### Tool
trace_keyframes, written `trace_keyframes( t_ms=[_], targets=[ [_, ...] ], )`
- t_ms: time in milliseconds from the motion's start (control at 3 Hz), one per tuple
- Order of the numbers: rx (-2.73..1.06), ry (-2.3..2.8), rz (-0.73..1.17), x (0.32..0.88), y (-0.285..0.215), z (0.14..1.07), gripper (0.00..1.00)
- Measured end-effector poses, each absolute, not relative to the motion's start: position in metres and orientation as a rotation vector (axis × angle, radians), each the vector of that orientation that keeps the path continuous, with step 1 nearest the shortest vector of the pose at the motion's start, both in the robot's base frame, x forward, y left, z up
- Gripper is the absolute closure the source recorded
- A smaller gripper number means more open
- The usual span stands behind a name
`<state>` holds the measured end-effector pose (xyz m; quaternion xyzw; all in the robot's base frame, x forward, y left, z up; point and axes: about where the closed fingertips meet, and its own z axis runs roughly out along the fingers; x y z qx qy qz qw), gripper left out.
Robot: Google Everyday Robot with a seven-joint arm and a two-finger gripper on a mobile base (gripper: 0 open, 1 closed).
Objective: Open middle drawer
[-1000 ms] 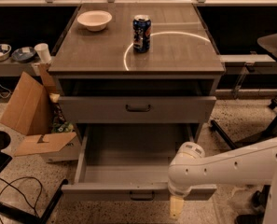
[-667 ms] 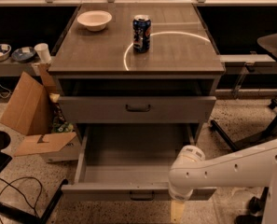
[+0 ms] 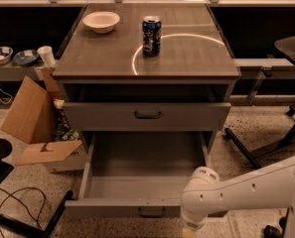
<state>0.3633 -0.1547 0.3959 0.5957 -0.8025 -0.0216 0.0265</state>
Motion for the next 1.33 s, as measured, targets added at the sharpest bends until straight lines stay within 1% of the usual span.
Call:
trace_keyframes(
  t_ms=[333, 667, 1000, 1333],
  targets=[
    [1.84, -2.479, -0.067, 0.364, -0.155, 0.401, 0.66],
    [1.831, -2.476, -0.062, 0.361, -0.155, 0.406, 0.87],
    [1.831, -2.476, -0.062, 0.362, -0.155, 0.41, 1.0],
    [1.804, -2.482, -0.063, 0.356, -0.157, 0.416, 1.0]
  ],
)
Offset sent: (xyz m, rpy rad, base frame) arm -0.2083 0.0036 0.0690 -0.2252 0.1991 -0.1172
